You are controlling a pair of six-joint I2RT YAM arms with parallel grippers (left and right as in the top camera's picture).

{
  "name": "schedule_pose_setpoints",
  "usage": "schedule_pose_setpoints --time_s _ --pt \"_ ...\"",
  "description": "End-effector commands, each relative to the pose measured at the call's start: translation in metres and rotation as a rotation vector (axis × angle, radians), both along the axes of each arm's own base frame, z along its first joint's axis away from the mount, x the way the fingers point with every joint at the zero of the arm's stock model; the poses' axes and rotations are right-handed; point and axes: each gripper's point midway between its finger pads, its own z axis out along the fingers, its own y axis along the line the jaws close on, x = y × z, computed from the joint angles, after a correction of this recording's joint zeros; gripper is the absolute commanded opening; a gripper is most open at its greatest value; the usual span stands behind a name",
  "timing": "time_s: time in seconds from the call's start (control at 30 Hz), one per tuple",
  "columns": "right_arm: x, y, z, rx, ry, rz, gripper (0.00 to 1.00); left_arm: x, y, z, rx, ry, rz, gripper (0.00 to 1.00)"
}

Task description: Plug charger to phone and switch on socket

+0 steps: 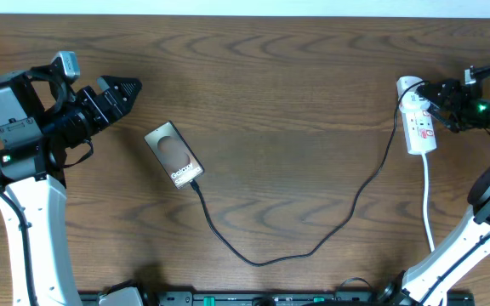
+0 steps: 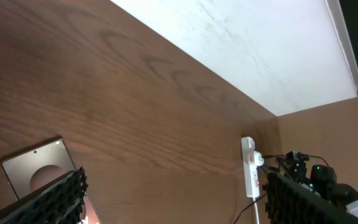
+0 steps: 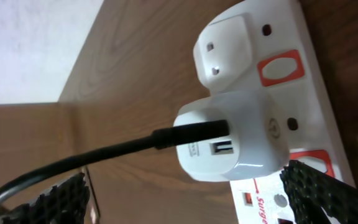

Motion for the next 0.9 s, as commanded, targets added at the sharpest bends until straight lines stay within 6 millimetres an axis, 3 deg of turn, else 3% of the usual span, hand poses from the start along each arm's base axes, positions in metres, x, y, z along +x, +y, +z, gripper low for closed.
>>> schedule_pose_setpoints --time_s 0.0,0.47,0.87 --pt "0.0022 -0.0003 -0.0066 0.005 0.033 -0.019 0.99 -0.0012 -0.0023 0.0000 0.006 -0.010 -0.019 0.90" --pt "0.0013 -0.0072 -0.0153 -0.055 0.060 -0.031 0.99 -0.0012 -0.0023 0.0000 0.006 -0.010 -0.019 0.90" --pt "0.0030 -0.0018 -0.0143 -0.049 0.056 -0.020 0.99 -0.0012 -0.0024 0.0000 0.006 -0.009 -0.019 0.90"
